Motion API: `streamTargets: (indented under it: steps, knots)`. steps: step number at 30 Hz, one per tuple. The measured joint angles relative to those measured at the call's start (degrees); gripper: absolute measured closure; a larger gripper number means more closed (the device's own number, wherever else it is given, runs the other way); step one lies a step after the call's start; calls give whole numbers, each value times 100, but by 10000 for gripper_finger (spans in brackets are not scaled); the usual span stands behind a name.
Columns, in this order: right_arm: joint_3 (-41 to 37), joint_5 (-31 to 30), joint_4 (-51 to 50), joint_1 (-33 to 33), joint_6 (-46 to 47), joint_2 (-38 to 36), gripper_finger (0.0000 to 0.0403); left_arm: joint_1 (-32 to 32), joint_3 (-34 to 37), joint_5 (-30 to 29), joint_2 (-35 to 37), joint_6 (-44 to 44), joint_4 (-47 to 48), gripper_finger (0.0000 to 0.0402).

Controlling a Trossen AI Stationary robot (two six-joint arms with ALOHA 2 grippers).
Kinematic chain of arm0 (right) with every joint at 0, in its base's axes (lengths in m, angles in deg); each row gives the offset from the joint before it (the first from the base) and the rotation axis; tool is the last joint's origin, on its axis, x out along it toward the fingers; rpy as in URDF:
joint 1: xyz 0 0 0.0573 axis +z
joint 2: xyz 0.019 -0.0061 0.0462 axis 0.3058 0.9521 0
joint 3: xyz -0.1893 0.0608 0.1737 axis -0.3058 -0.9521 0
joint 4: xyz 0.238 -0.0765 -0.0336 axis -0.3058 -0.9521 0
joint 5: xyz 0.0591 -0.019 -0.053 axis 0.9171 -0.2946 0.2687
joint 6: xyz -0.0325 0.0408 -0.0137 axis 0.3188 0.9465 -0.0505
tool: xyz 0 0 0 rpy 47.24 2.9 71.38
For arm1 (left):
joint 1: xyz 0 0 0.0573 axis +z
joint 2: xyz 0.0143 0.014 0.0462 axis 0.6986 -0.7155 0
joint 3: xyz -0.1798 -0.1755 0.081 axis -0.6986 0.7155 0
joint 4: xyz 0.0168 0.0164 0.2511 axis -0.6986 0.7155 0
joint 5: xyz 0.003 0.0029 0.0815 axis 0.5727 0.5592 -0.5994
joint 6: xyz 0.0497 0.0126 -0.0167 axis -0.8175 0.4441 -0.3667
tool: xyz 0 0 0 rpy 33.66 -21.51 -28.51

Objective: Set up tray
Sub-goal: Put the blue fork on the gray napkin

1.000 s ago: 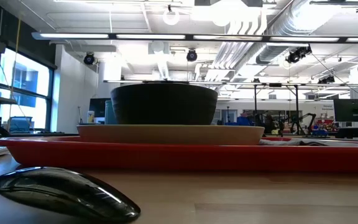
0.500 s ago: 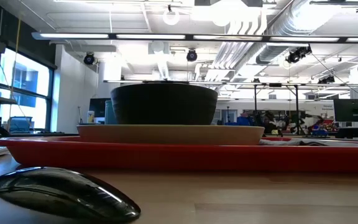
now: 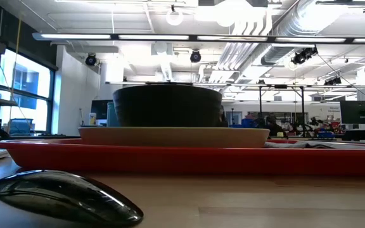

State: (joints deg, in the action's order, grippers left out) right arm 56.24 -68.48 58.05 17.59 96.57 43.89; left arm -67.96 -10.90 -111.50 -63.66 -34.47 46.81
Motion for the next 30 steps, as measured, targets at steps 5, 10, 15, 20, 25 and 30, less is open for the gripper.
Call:
streamTargets:
  steps: [5, 10, 15, 20, 25, 30]
  knots:
    - [-2, -653, -2480, 46, -732, -422, 372, 2, 2, 355, 177, 2335, 460, 130]
    - [-4, -1659, -4809, 311, -426, -703, 372, 2, 4, 633, 275, 4599, 959, 149]
    - [-4, -2537, -6251, 821, 657, -770, 372, 0, 2, 931, 413, 5871, 839, 166]
    - [-879, -2576, -5961, 1294, 2061, -941, 372, 0, 4, 951, 413, 6398, 620, 170]
    - [-2139, -2517, -4749, 1598, 2925, -1076, 372, 0, 4, 1105, 413, 6400, 477, 170]
    - [-2838, -2475, -4457, 1594, 3250, -1080, 372, 0, 4, 1383, 413, 6400, 417, 170]
